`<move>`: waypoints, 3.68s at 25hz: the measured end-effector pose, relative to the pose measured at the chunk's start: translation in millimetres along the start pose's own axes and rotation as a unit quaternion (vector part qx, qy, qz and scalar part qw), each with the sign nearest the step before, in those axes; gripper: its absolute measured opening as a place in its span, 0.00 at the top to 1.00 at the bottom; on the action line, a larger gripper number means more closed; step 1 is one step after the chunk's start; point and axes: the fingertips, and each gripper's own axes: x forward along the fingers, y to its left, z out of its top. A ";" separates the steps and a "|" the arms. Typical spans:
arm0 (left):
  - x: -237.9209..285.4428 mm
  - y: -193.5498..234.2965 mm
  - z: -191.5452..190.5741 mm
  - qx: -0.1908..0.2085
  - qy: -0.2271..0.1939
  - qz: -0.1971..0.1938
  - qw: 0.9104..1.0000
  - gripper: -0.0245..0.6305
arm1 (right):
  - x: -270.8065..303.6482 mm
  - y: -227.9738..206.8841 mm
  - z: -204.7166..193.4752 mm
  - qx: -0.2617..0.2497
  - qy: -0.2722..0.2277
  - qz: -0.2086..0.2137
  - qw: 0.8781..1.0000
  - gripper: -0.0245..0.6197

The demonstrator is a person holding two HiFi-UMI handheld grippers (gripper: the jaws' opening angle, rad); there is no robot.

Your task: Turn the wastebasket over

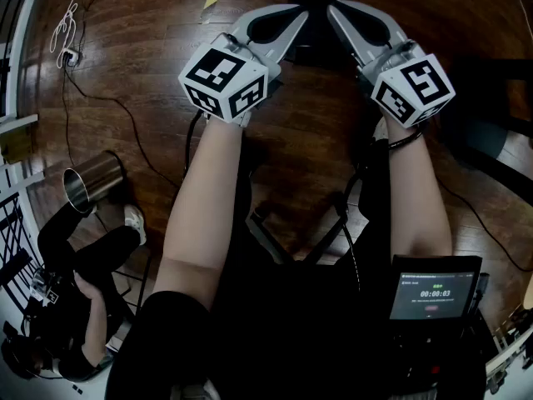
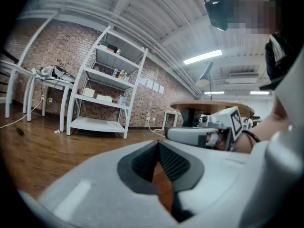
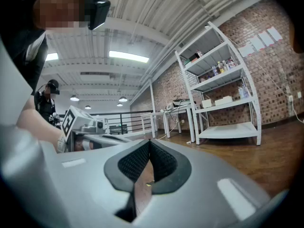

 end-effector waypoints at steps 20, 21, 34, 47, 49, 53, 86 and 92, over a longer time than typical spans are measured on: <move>44.8 62.1 40.1 0.000 -0.020 -0.025 0.999 0.96 | 33.0 -45.8 1.8 -0.044 0.030 -0.043 0.998 0.95; 46.6 66.0 44.0 0.004 -0.020 -0.026 0.999 0.96 | 36.9 -49.7 4.2 -0.042 0.030 -0.044 0.998 0.95; 78.7 94.5 49.4 0.007 -0.005 -0.029 1.000 0.96 | 60.3 -110.9 -23.7 0.108 -0.032 -0.101 0.988 0.95; 75.2 92.5 65.0 -0.007 -0.026 -0.032 0.999 0.96 | 0.1 -107.7 -202.8 0.537 -0.257 -0.162 0.787 0.95; 75.0 92.0 66.6 -0.009 -0.028 -0.031 0.999 0.96 | -6.4 -100.9 -218.8 0.550 -0.259 -0.170 0.775 0.92; 73.6 89.6 67.2 -0.009 -0.026 -0.033 0.999 0.96 | -21.0 -84.3 -253.6 0.578 -0.251 -0.193 0.752 0.72; 59.2 107.9 86.7 -0.033 -0.059 0.000 0.998 0.96 | 3.1 -121.0 -335.3 0.610 -0.164 -0.279 0.723 0.95; 56.0 112.0 98.9 -0.040 -0.079 0.005 0.996 0.96 | 15.2 -141.8 -291.6 0.474 0.046 -0.248 0.844 0.95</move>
